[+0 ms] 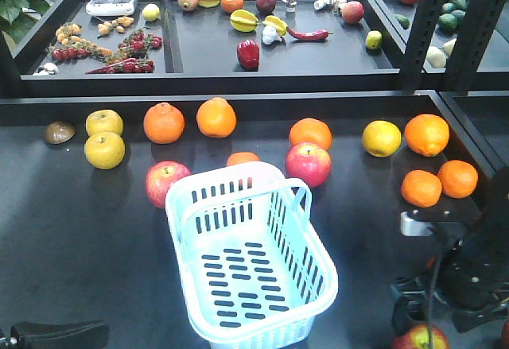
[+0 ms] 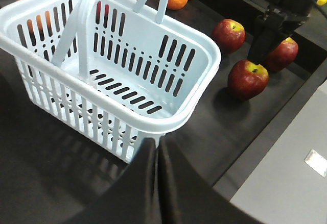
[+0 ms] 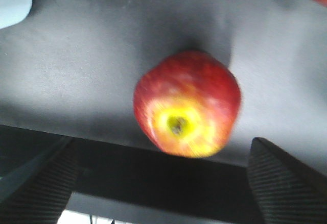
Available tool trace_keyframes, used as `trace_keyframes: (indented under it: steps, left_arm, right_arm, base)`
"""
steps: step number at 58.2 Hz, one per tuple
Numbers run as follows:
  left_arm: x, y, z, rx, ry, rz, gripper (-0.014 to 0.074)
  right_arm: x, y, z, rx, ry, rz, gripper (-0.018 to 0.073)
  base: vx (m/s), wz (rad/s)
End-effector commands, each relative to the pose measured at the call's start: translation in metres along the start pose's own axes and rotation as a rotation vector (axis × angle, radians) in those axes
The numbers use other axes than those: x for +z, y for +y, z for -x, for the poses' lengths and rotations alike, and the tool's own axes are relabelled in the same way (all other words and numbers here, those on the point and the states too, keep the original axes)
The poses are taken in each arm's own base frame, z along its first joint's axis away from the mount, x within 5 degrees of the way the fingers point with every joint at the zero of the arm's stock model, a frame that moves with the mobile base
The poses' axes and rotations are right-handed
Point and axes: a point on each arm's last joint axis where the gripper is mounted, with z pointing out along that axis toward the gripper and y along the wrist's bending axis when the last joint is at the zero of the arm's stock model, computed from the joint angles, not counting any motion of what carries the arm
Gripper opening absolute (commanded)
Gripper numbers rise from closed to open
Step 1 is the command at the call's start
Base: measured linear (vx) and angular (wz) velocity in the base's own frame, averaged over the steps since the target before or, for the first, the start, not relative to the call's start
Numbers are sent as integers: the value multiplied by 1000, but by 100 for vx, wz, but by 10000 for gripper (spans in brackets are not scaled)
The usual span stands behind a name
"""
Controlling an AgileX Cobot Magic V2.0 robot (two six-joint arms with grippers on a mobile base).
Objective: Pick three apples into basket with both arms
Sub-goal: 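Move the right gripper down over a red apple and close it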
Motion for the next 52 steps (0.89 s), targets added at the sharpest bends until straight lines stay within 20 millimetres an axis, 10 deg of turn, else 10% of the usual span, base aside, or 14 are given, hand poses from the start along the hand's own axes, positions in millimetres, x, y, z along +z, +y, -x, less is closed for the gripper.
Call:
trace_keyframes:
  steps: [1,52]
  left_arm:
    - [-2,-1,10,-31,-48,4,-6]
    - [-2,-1,10,-30,-44,-2,-6]
  right_arm:
    - [-6,4,8,-20,-49,-17,627]
    - [17,-8,15,32,5,-79,594]
  base:
    - [0,0]
    - [0,0]
